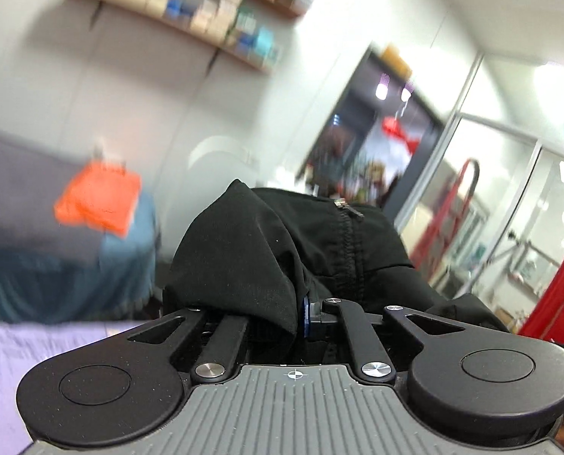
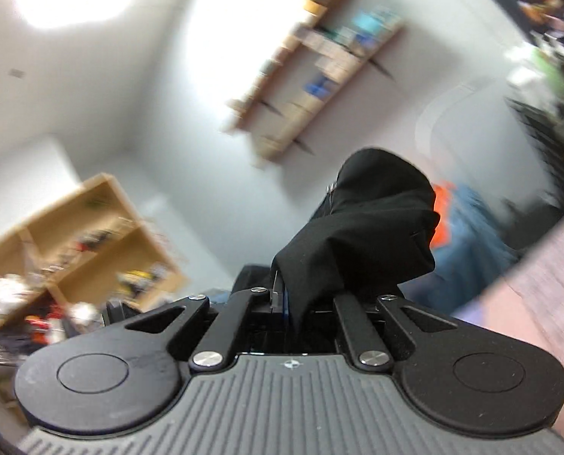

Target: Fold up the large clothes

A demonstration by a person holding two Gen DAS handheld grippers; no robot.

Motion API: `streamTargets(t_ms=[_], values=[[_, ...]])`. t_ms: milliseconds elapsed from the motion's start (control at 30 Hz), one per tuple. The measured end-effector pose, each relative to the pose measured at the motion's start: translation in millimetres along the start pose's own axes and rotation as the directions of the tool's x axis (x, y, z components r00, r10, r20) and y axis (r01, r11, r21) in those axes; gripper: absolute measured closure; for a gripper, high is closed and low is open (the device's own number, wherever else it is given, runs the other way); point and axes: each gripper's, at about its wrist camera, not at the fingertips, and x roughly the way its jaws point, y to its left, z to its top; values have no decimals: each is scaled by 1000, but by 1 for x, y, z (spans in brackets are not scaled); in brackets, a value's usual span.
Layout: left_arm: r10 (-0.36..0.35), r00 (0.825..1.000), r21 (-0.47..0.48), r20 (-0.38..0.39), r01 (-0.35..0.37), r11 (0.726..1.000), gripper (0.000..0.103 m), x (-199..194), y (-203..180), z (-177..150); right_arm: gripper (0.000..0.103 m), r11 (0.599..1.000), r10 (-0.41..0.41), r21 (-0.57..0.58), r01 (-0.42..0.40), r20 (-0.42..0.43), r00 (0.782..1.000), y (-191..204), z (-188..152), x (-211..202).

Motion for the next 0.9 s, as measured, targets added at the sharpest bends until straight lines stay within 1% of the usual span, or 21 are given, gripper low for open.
streamTargets(t_ms=[67,100,167,233,267,300,367,400,433,500,533,567,600,633,667,700,733,767,833,867,900], values=[[6,997,35,71,-9,999,55,-25,-27,15,97,995,98,-15,-97,30,995,8,24,1],[4,995,50,98,-9,999,55,-33,-37,18,97,991,133,-33,-132,41,990,9,35,4],[-29,987,63,156,19,998,55,-49,-58,31,97,977,202,-78,-197,64,977,23,53,8],[-50,979,58,200,39,998,55,-54,-70,38,97,962,251,-137,-238,88,964,37,68,11],[-47,975,60,216,35,998,55,-56,-74,41,97,957,260,-160,-243,98,961,35,75,19],[-28,973,61,228,14,998,55,-54,-75,46,97,956,261,-167,-242,106,960,35,80,23],[14,977,36,215,-22,999,52,-40,-64,45,97,969,233,-104,-223,97,968,16,90,46],[49,980,-6,194,-48,999,52,-29,-49,40,97,979,193,-78,-186,96,976,4,92,60],[81,981,-23,175,-78,997,52,-16,-37,34,97,988,143,-74,-137,89,986,-11,87,75],[170,978,-74,119,-162,984,50,15,-2,21,95,997,27,-73,-22,59,998,-39,78,106],[214,974,-103,81,-205,973,45,37,19,14,94,997,-28,-68,30,33,999,-58,69,126],[256,966,-110,33,-251,962,37,58,38,3,90,994,-79,-69,80,9,997,-74,60,144],[282,959,-119,-3,-280,953,25,72,55,-4,82,984,-155,-85,154,-11,988,-91,50,161],[321,945,-129,-58,-326,936,12,93,75,-18,72,965,-239,-114,235,-29,970,-103,36,176],[348,932,-120,-100,-359,926,0,103,90,-29,48,934,-333,-151,323,-50,942,-114,23,187],[378,911,-121,-162,-399,909,0,119,106,-41,22,892,-428,-186,411,-63,901,-123,7,195],[392,892,-145,-224,-429,892,0,131,125,-56,16,848,-509,-206,488,-63,859,-134,-12,193],[398,879,-154,-264,-446,882,0,141,139,-70,17,821,-551,-215,529,-59,832,-145,-27,185],[413,849,-135,-329,-475,870,0,152,159,-95,18,802,-586,-208,560,-84,806,-158,-50,171],[420,831,-131,-365,-493,860,0,157,169,-106,18,787,-610,-198,585,-98,786,-163,-59,164],[424,820,-127,-384,-502,856,0,158,175,-113,17,766,-638,-188,615,-105,763,-170,-68,153]])
